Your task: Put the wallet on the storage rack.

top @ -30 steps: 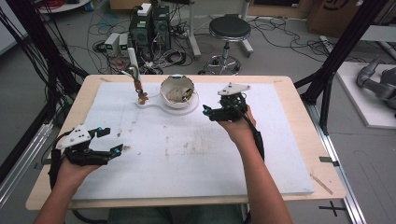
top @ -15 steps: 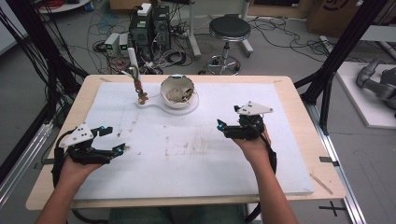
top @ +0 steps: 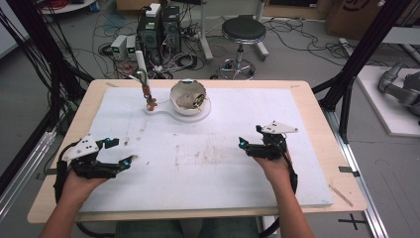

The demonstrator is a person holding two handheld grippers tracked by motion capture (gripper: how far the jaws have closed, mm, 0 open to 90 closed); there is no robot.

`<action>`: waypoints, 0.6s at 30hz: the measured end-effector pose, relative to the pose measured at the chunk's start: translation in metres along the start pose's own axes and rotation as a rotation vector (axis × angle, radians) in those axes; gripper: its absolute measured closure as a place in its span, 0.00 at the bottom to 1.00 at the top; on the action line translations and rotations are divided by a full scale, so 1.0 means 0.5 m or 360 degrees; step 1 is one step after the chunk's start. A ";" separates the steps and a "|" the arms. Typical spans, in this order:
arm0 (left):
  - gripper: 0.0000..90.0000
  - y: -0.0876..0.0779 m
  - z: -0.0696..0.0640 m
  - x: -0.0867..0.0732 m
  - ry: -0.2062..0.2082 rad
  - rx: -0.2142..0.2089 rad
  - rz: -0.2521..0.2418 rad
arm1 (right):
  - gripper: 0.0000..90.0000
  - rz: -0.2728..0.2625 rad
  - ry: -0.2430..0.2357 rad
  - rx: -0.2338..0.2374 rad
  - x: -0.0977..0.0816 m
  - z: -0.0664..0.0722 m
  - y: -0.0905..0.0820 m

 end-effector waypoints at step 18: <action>0.19 -0.001 0.002 -0.006 0.0008 -0.0021 0.0011 | 0.21 0.0048 -0.0029 -0.0029 -0.012 0.004 0.000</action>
Point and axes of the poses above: each handheld gripper's, and its own axes: y roughly forward along the jaws, x roughly out of its top, z roughly to its left, the point moved 5 cm from there along y, roughly forward along the jaws, and after that the axes turned 1 degree about z, right-handed, at the moved point
